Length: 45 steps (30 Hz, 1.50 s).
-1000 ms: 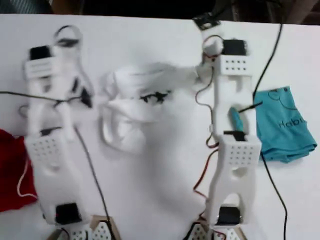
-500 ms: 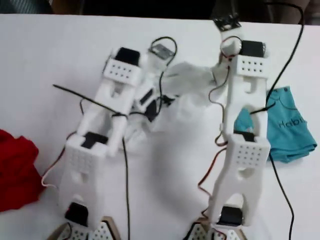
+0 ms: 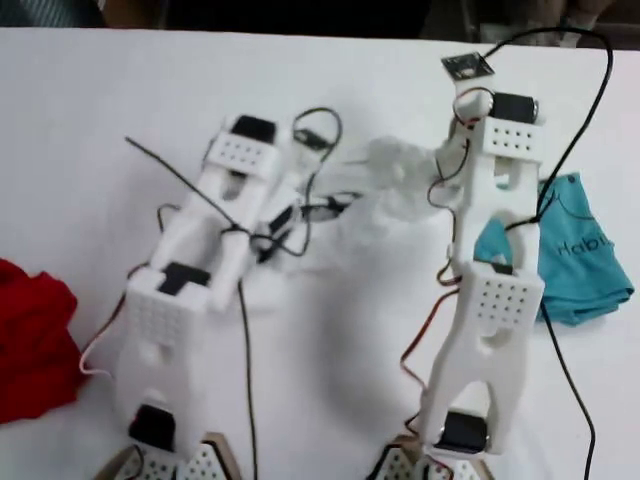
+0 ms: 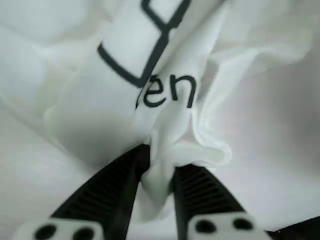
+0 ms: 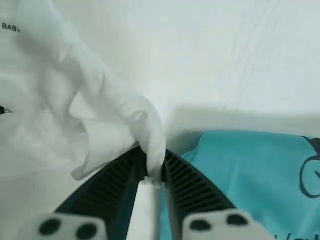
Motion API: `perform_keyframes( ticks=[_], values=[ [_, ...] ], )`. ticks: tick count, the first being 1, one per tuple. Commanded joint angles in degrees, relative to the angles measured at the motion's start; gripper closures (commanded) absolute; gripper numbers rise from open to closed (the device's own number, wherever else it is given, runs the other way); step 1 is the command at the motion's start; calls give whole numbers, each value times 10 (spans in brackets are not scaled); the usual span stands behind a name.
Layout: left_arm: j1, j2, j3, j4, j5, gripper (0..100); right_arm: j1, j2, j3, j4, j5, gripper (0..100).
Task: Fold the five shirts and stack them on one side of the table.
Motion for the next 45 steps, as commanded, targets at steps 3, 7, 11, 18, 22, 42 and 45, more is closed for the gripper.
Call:
perform_keyframes(
  ticks=[3, 7, 11, 18, 22, 42, 45],
  values=[
    [-94, -56, 62, 11, 1, 975, 7, -4, -18, -6, -6, 978],
    [-146, -120, 139, 11, -28, 974, 3, 8, -22, -5, -6, 978],
    [-155, -210, 206, 11, -77, 972, 0, 21, -22, -4, -4, 978],
    [-244, -345, 237, 11, -115, 841, 4, 24, -18, -3, -4, 978],
    [-336, -385, 233, 10, -140, 753, 7, 24, -18, -1, -4, 978],
    [53, -353, 131, -105, -116, 749, 15, 24, -18, -1, -4, 978],
    [54, -287, 127, -124, -116, 749, 22, 24, -18, -1, -4, 978]
  ],
)
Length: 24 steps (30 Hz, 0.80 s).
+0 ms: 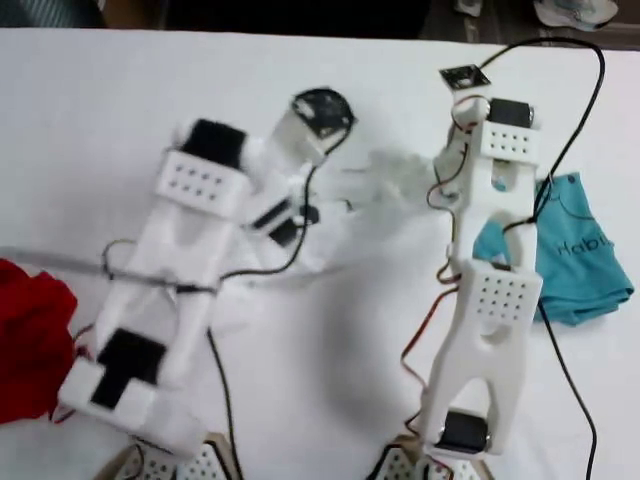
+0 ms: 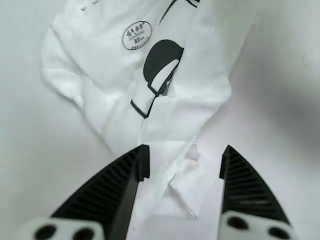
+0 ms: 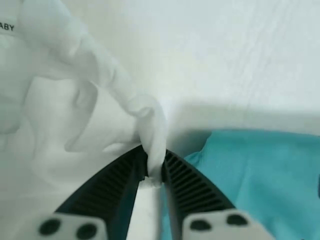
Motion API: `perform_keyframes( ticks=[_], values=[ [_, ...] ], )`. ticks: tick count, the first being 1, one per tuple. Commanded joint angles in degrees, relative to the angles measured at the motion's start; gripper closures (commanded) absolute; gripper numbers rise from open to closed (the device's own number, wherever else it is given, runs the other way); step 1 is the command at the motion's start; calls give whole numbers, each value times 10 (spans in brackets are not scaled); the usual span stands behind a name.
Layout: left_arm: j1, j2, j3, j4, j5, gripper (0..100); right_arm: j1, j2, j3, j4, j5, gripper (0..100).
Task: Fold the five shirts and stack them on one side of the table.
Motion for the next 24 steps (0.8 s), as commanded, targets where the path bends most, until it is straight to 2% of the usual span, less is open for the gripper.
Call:
perform_keyframes(
  ticks=[1, 10, 16, 24],
  values=[
    [7, 61, -27, -25, 5, 750, 19, -6, -18, -2, -4, 978],
    [18, 186, -144, 4, 5, 751, 25, -6, -18, -5, -4, 978],
    [17, 249, -168, 5, 5, 751, 25, -6, -18, -5, -4, 978],
    [17, 264, -169, 3, 5, 753, 24, -5, -18, -5, -4, 978]
  ],
)
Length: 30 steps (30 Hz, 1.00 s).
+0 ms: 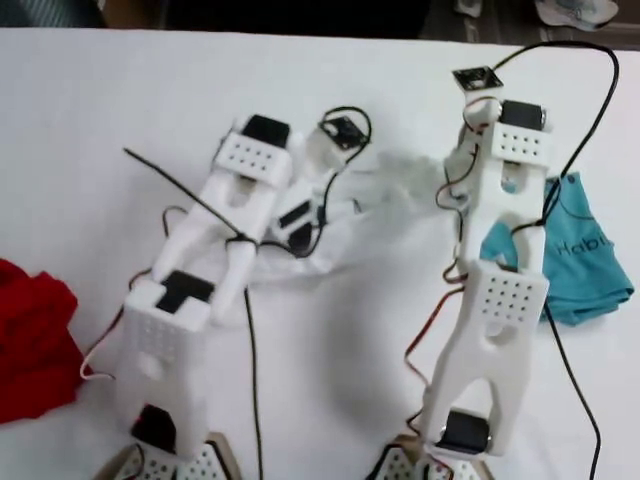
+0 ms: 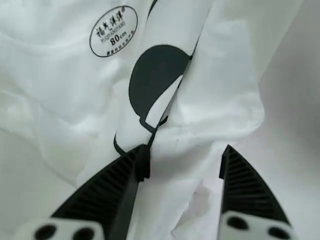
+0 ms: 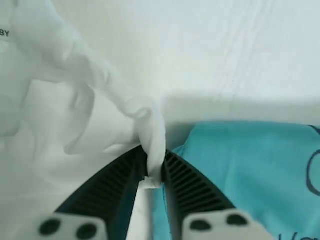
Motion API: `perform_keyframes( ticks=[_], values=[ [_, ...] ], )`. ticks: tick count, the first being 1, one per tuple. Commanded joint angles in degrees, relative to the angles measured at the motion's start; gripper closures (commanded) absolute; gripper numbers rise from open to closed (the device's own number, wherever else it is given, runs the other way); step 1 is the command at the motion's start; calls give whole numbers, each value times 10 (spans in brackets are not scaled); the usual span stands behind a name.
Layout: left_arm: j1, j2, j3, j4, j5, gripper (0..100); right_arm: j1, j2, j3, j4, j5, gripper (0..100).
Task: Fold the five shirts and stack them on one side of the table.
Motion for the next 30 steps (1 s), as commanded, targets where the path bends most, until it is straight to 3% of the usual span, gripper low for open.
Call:
perform_keyframes(
  ticks=[1, 6, 20, 26, 30],
  values=[
    [7, -3, -25, 7, 5, 766, 7, -5, -18, -5, -4, 978],
    [7, -2, -21, 8, 7, 987, 7, -5, -18, -5, -4, 978],
    [-13, -11, -102, 113, 7, 974, 3, -9, -18, 0, -7, 978],
    [-93, -93, -83, 114, 4, 974, -40, -29, -26, 31, -4, 978],
    [-163, -183, 0, 113, -47, 974, -51, -59, -26, 37, -7, 978]
  ],
)
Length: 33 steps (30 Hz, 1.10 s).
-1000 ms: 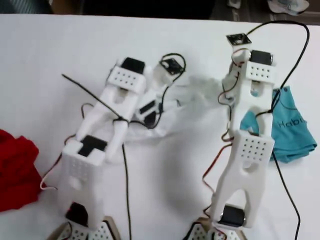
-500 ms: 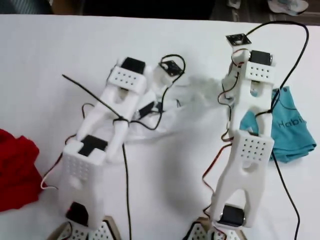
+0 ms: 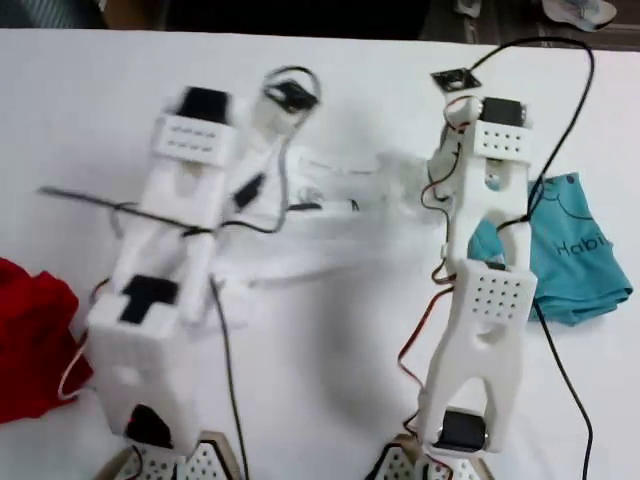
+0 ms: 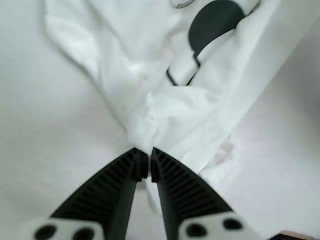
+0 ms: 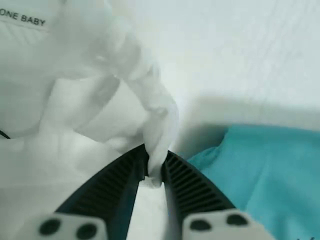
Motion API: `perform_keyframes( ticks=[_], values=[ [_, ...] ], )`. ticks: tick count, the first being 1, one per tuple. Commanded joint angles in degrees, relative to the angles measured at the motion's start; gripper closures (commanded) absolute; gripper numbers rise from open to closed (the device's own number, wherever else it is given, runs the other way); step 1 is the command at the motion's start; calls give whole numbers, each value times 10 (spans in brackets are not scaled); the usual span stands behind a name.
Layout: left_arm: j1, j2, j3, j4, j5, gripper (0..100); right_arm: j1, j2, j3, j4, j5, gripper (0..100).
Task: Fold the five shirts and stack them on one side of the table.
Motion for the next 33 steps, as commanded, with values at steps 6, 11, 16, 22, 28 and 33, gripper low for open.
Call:
perform_keyframes(
  ticks=[6, 11, 16, 22, 28, 33],
  values=[
    [-162, -199, 151, 11, -80, 974, -13, -159, 58, 10, -6, 974],
    [-229, -215, 209, 1, -90, 974, -45, -284, 235, 8, 21, 898],
    [-269, -215, 254, -33, -91, 974, -90, -436, 388, 6, 135, 865],
    [-311, -215, 282, -61, -117, 974, -91, -608, 572, -61, 247, 882],
    [-343, -214, 284, -90, -117, 974, -132, -610, 720, -269, 198, 807],
    [-348, -197, 284, -91, -117, 974, -218, -553, 728, -305, 160, 816]
  ],
)
